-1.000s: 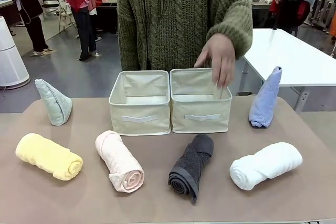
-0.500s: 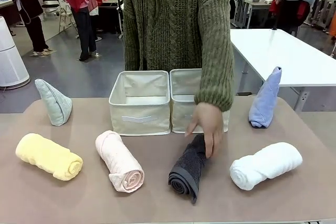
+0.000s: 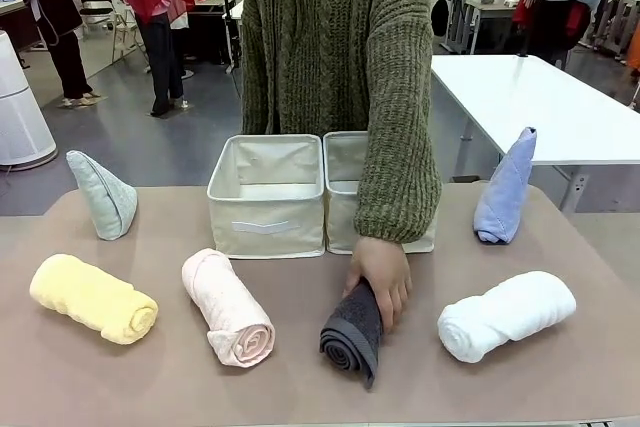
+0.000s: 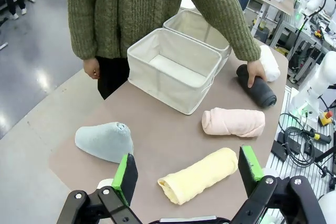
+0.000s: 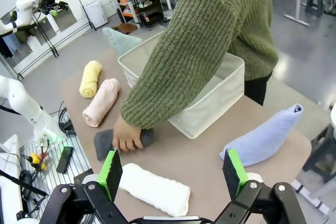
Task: Sort the towels based on their folding style.
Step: Pick up one triangle-folded towel and place it in the left Fabric basket.
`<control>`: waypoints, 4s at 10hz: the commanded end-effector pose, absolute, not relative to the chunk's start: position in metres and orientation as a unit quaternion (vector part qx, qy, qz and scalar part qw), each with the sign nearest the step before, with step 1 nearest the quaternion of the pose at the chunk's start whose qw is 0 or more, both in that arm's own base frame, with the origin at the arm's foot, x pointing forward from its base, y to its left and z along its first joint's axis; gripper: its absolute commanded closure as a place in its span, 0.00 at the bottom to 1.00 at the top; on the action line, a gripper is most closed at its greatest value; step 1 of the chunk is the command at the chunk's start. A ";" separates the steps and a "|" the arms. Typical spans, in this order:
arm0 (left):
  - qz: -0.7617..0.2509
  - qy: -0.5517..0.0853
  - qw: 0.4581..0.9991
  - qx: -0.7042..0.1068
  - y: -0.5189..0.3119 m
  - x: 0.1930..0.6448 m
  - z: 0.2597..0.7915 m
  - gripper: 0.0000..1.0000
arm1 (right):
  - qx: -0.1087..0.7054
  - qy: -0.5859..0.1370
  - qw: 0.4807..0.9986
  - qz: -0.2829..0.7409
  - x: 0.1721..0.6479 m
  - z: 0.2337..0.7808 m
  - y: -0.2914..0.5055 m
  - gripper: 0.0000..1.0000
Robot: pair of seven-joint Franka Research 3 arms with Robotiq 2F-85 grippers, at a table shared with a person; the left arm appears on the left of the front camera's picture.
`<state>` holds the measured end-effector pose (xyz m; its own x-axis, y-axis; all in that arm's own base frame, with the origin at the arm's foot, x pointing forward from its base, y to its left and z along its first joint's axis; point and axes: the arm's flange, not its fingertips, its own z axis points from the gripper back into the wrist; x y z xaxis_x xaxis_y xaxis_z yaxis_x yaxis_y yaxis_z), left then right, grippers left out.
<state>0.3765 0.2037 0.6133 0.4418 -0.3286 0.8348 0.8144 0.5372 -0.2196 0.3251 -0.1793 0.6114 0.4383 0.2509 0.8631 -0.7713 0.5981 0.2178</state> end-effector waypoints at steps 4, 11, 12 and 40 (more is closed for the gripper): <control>-0.347 -0.290 0.878 -0.159 0.163 0.399 0.626 0.00 | 0.313 -0.423 0.786 0.324 0.325 0.612 -0.179 0.00; -0.217 -0.043 0.975 0.003 0.021 0.489 0.566 0.00 | 0.313 -0.423 0.786 0.324 0.325 0.612 -0.179 0.00; -0.190 -0.058 0.980 -0.019 0.011 0.493 0.556 0.00 | 0.313 -0.423 0.786 0.324 0.325 0.612 -0.179 0.00; 0.093 -0.068 0.993 0.031 0.007 0.563 0.474 0.89 | 0.313 -0.423 0.786 0.324 0.325 0.612 -0.179 0.00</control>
<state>0.5636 0.0049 0.4731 0.9700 0.1970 0.1426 -0.2034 0.9786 0.0314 0.3250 -0.1795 0.6122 0.4398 0.2532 0.8617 -0.7689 0.6020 0.2155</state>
